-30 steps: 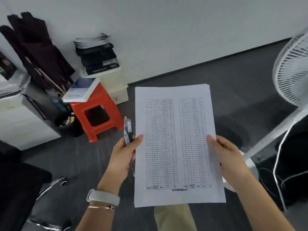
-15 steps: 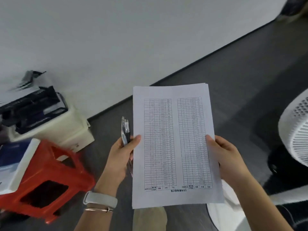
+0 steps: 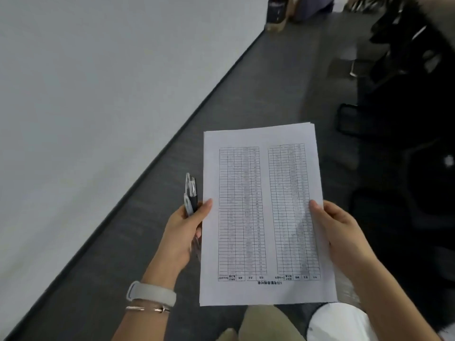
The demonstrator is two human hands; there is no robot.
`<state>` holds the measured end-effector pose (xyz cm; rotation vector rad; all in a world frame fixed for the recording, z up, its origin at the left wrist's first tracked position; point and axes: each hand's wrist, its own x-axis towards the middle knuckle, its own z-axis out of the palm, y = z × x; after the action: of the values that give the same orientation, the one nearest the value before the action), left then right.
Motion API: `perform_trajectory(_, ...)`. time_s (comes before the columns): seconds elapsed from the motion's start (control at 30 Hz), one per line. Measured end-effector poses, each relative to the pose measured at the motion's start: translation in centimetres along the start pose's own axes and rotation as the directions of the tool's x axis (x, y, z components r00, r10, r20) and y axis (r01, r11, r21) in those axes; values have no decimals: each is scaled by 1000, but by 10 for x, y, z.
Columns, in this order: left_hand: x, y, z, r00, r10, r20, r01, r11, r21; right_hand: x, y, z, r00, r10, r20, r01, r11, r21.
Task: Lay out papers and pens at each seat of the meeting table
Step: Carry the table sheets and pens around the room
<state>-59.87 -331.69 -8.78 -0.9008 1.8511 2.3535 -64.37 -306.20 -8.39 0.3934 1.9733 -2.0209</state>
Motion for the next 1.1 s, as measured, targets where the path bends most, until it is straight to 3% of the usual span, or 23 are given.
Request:
perform_trajectory(0.17,141,42,70,991,-28,134,16,996,93,121,-30,-8,989,11,-146,0,997,79)
perform_trajectory(0.4,340,119,194,975,4,222,-49,979,196,307,-106,-29,972,9,-235,39,980,197)
perform_trajectory(0.67,504,202,344,930,-38,367,-60,965,254,471,-198,-73,933,8,-360,94,960,265)
perform_trajectory(0.9,654,231,500,854,-103,511,-64,952,299,620,-247,-135,836,48,-547,144,942,302)
perform_trajectory(1.1,751,274,673,712,-188,676,-91,931,355,721,-307,-206,693,112,-712,221,908,357)
